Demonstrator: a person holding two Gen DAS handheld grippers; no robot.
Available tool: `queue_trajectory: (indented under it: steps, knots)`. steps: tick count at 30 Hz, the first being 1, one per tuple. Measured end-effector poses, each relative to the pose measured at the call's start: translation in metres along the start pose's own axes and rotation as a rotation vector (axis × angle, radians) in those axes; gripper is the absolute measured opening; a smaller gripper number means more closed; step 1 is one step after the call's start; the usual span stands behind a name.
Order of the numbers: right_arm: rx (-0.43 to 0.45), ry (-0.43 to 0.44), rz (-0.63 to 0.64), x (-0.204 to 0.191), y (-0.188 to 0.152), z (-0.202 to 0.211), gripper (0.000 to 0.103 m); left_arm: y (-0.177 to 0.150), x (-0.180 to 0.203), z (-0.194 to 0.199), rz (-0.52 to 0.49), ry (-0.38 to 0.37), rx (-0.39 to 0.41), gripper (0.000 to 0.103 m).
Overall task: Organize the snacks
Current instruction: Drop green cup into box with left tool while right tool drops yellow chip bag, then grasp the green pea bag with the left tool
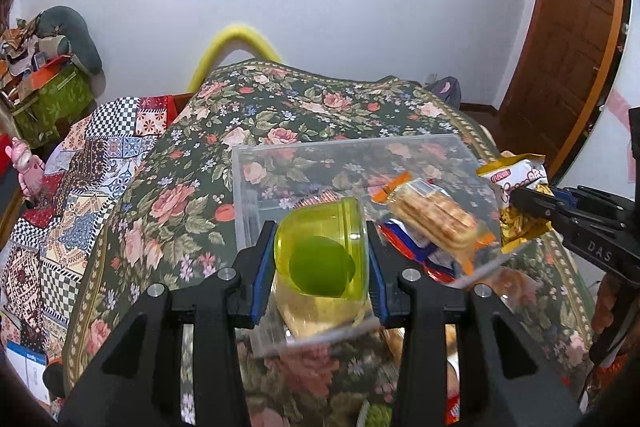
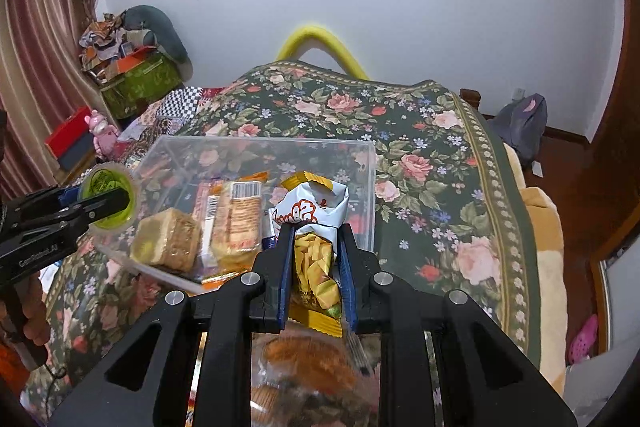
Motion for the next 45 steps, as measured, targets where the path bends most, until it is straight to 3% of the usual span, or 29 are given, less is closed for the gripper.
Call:
queue_trajectory:
  steps: [9,17,23,26,34,45]
  knots:
    - [-0.047,-0.009,0.028,-0.003,-0.006,-0.024,0.019,0.007,0.000,-0.036,0.009,0.046,-0.029,0.040]
    - [-0.074,-0.008,0.043,-0.008,-0.015,-0.022,0.022,0.008,-0.005,-0.033,0.053,0.053,-0.035,0.044]
    - [-0.063,-0.009,0.058,-0.011,-0.016,-0.007,0.038,0.006,0.001,-0.013,0.034,0.032,-0.022,0.049]
    - [-0.051,0.012,0.053,-0.014,-0.016,0.003,0.040,0.003,0.008,0.003,0.003,0.021,-0.007,0.051]
    - [-0.007,0.034,0.070,-0.027,-0.022,0.036,0.048,-0.024,0.022,0.044,-0.070,-0.003,0.007,0.060]
    - [-0.030,0.034,0.026,-0.012,-0.056,0.053,0.052,-0.086,0.029,0.054,-0.090,-0.053,-0.077,0.063]
Point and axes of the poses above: each gripper's, at about its wrist camera, not at the fingertips, and z roughly against the way its jaws point, x to its right, y to its top, the point moved 10 cm from there along -z, roughly the way its jaws point, and after that the axes turned 7 degrees about y, right-handed, at the moved point
